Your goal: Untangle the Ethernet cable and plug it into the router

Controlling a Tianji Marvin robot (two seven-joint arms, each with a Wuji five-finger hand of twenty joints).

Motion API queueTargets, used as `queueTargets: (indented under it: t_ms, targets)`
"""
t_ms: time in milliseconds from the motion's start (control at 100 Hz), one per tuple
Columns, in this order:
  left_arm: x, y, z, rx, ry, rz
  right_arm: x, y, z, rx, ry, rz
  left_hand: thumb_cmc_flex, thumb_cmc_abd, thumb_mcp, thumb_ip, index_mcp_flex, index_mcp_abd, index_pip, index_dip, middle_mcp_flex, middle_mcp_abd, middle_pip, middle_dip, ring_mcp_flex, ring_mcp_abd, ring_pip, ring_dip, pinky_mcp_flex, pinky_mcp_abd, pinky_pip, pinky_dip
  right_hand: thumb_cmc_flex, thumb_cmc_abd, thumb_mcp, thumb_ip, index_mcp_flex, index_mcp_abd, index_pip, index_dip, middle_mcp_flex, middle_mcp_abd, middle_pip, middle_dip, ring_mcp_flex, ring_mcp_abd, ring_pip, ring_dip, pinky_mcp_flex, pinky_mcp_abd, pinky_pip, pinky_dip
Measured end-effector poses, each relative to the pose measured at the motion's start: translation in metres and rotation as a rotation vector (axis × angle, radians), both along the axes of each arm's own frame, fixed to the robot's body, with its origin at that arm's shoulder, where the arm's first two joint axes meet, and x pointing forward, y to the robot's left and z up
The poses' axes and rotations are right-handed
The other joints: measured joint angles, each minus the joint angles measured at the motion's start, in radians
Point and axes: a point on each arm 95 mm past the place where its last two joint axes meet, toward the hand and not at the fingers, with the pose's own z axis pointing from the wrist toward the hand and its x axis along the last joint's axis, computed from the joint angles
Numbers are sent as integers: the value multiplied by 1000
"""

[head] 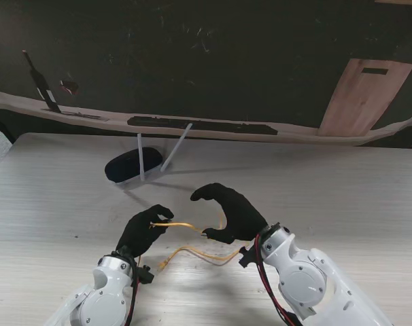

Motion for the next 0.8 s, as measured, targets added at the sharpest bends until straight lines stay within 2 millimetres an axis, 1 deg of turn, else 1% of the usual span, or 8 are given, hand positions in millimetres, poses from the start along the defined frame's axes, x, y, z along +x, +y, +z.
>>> queueTargets:
  t_ms: [130,190,290,340,480,650,690,800]
  targets:
    - [0,-1,0,-7,-7,7,0,13,-3,-37,13,20,0,0,0,0,0,0,0,0,0,0,0,0,0,0,3,0,1,0,7,-11,19,-44,12,-9,-50,43,-10,0,-49,-1,-16,0,-38,-9,-24,-11,-13,-15,-18,-51]
    - [-1,-1,1,-9,-10,9,0,17,-6,-53,36,19,0,0,-1,0,0,0,0,0,0,0,0,0,0,-1,4,0,1,0,7,-11,19,-50,12,-9,-65,62,-15,-3,-62,-1,-17,0,-38,22,-27,-12,-5,-3,-18,-59]
    - [-1,-2,0,-12,-13,13,0,24,-13,-87,112,-7,0,0,-13,0,0,0,0,0,0,0,0,0,0,-1,4,0,1,0,8,-12,47,-48,12,-12,-113,115,-22,-26,-73,11,-6,0,36,133,-22,-14,60,174,97,-88]
    - [-1,-2,0,-14,-15,14,-1,27,-16,-102,149,-31,0,0,-13,0,0,0,0,0,1,0,0,0,0,-1,5,0,1,0,10,-16,75,-35,12,-14,-125,127,-24,-33,-72,23,3,0,72,149,-20,-14,90,225,172,-117]
    - [-1,-2,0,-17,-17,14,-5,38,-24,-71,249,-60,0,0,-23,0,0,0,0,0,9,0,0,0,10,-8,5,0,8,0,19,-25,184,82,11,-2,-122,147,-22,-34,-29,43,40,0,247,178,67,-11,190,276,407,-165]
    - [-2,-1,1,-18,-24,16,-6,47,-25,-86,252,-52,0,-1,-23,0,0,0,0,0,10,0,0,0,10,-8,5,0,8,0,21,-35,255,289,4,24,134,185,-25,-34,300,79,106,20,620,143,502,63,568,265,974,-192]
    - [-2,-1,1,-18,-27,18,-6,48,-25,-93,233,-56,0,-1,-23,2,0,0,0,0,10,0,-1,-1,10,-8,5,0,5,0,21,-36,266,326,-14,-7,211,196,-12,-89,405,92,151,20,682,118,685,91,682,258,1099,-192]
    - [-2,-1,0,-11,-32,20,-3,49,-26,-39,243,-81,-92,-79,98,10,1,1,-27,0,10,0,-41,-37,-32,-8,-39,0,-54,-4,9,-48,266,389,-95,-74,305,207,117,-208,602,73,209,51,752,39,1098,245,842,80,1390,-102]
